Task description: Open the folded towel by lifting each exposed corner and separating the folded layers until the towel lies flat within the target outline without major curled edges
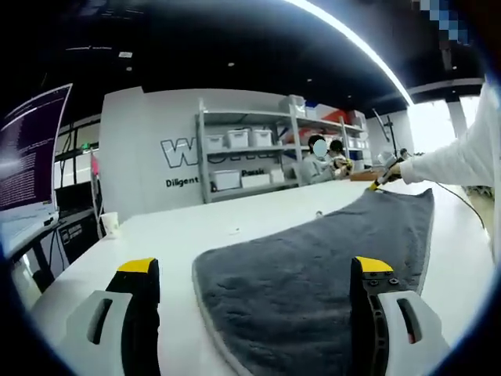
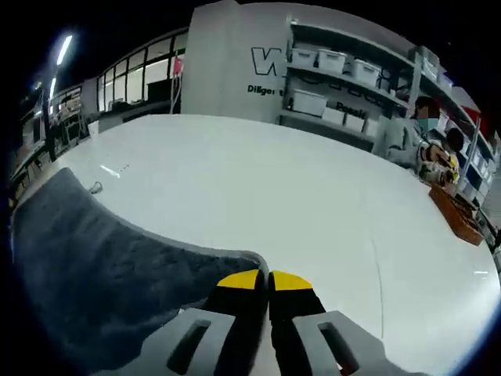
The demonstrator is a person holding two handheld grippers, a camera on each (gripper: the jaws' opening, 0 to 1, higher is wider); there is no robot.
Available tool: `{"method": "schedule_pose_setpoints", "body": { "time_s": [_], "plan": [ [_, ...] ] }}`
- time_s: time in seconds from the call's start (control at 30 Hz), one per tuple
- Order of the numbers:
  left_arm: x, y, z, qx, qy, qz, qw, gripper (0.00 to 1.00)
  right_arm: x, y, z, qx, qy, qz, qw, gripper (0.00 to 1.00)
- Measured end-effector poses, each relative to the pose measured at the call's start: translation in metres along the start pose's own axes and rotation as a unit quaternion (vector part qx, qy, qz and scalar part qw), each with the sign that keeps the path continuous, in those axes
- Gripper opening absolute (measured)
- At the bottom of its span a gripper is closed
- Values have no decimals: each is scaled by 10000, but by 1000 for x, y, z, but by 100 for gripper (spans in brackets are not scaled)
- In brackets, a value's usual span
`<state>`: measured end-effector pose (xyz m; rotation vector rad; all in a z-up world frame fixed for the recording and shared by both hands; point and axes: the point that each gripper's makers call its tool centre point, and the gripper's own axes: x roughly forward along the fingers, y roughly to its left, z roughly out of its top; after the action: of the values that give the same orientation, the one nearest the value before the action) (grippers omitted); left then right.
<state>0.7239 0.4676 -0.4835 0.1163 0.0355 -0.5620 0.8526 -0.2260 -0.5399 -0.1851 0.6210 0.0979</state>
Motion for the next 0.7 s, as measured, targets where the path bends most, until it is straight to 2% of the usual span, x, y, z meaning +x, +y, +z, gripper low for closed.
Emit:
{"method": "schedule_pose_setpoints", "body": {
  "time_s": [0.07,0.13,0.27,0.33,0.4,0.57,0.7],
  "plan": [
    [0,2,-1,-7,9,29,10000,100,4,8,8,-116,28,-122,9999,0],
    [0,4,-2,-15,20,52,10000,100,17,-4,19,-152,-4,-237,9996,0],
    [0,6,-3,-25,33,80,10000,100,28,-7,33,-129,-69,-407,9991,0],
    [0,8,-4,-25,59,104,9999,100,41,-13,41,-129,-45,-481,9987,0],
    [0,9,-6,-49,82,112,9999,100,47,-15,41,-92,-4,-514,9986,0],
    [1,7,-7,-71,88,90,9999,100,40,-12,33,-92,63,-525,9986,0],
    [1,6,-7,-65,77,76,9999,100,19,-8,33,-84,-121,-431,9990,12]
  ]
}}
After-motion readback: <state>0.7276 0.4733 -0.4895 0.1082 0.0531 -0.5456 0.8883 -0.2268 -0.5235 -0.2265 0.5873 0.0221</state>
